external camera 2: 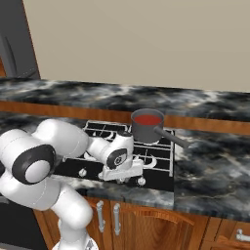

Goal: Wait until the marinara sauce is simmered to a deep red color and then turn off the stove.

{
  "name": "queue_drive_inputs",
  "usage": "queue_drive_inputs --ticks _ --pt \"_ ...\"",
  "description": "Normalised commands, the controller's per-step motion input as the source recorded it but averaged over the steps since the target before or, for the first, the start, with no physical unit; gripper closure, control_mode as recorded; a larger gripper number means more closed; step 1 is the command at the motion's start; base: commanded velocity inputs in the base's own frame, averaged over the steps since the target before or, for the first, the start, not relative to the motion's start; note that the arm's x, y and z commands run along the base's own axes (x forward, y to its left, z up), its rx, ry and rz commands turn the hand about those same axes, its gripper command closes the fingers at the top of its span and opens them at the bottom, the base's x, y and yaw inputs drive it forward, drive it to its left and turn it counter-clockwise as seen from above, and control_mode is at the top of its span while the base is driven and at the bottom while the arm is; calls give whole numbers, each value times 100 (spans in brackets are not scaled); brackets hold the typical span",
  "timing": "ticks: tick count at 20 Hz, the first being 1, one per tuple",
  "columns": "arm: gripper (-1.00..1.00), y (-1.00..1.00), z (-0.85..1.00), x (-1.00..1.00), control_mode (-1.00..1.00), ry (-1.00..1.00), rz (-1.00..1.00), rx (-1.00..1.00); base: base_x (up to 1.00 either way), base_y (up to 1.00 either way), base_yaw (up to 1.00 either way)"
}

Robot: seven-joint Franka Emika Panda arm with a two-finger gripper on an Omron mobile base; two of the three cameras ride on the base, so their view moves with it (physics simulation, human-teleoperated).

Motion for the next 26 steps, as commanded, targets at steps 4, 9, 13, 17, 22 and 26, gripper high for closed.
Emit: queue_drive_inputs --ticks 4,9,13,17,22,26 --pt "100 83 0 94 -100 -10 -72 -10 0 0 0" --pt "100 54 -3 47 -100 -26 -80 9 0 0 0" --pt "100 49 0 64 -100 -24 -78 4 0 0 0" --pt "100 68 0 80 -100 -12 -81 0 0 0 0" --pt "100 76 0 88 -100 -8 -81 -4 0 0 0" --pt "100 53 -16 61 -100 -6 -90 0 0 0 0"
